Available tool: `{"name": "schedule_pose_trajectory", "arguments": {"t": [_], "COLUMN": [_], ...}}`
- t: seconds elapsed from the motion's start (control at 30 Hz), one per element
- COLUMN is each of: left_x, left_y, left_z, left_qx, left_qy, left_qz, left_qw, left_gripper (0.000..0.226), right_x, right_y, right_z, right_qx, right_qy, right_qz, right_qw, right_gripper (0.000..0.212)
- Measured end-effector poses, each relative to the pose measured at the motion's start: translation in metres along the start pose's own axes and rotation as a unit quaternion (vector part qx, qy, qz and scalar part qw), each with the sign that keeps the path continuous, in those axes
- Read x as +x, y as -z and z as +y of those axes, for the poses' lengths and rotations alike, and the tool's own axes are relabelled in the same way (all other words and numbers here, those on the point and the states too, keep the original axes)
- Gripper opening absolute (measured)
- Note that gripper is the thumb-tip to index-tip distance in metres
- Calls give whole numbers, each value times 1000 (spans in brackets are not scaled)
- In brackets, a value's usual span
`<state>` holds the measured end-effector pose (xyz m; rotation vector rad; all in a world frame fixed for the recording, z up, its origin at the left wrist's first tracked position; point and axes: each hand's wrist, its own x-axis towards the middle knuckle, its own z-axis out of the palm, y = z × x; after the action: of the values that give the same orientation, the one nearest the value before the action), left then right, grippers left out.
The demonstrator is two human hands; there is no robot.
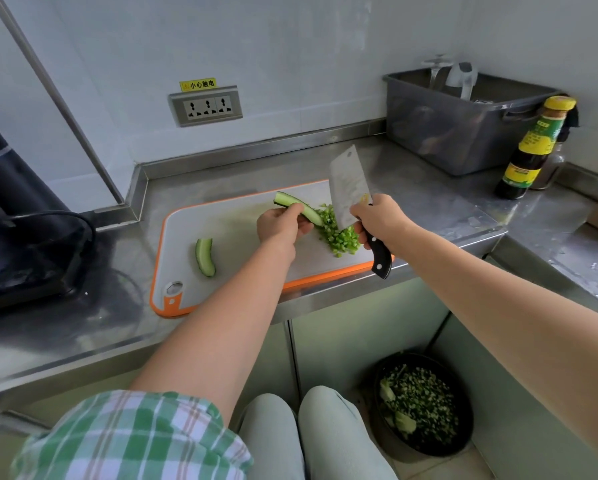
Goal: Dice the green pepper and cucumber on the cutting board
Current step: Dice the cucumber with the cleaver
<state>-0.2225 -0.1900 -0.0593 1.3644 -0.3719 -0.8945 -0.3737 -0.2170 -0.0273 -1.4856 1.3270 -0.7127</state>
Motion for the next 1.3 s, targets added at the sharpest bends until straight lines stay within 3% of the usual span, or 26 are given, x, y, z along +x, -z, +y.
{"name": "schedule_pose_trajectory", "arguments": {"t": [0.13,0.27,0.37,0.47,0.63,0.77,0.9,1.03,1.1,1.2,1.3], "left_x": [1,3,8,-1,-11,-8,-7,-5,-3,-1,0], "left_y": [3,24,49,70,85,88,91,96,95,91,85], "left_z": [1,5,10,18,17,11,11,9,8,6,3], "left_qx": [26,160,251,269,282,350,407,380,364,311,284], "left_qy": [-13,-29,-3,35,30,-14,-48,-17,-12,9,17], "left_qz": [9,23,8,-5,-15,9,25,22,24,10,0], "left_qw": [1000,986,968,962,959,936,912,924,931,950,959], "left_gripper": [21,15,14,13,16,12,11,13,12,11,12], "right_x": [0,-5,-14,-25,-31,-35,-38,-42,-40,-32,-30], "right_y": [-1,-7,-19,-34,-56,-66,-67,-65,-66,-67,-67], "right_z": [-2,-8,-17,-24,-25,-23,-17,-6,-2,-1,-8], "right_qx": [-17,-40,-134,-209,-259,-414,-515,-564,-541,-403,-347], "right_qy": [22,36,48,46,90,187,238,276,278,232,201], "right_qz": [-12,-31,-99,-145,-137,-40,44,70,61,12,-21], "right_qw": [1000,998,985,966,952,890,822,775,792,885,916], "right_gripper": [15,17,18,19,16,4,29,30,29,9,20]}}
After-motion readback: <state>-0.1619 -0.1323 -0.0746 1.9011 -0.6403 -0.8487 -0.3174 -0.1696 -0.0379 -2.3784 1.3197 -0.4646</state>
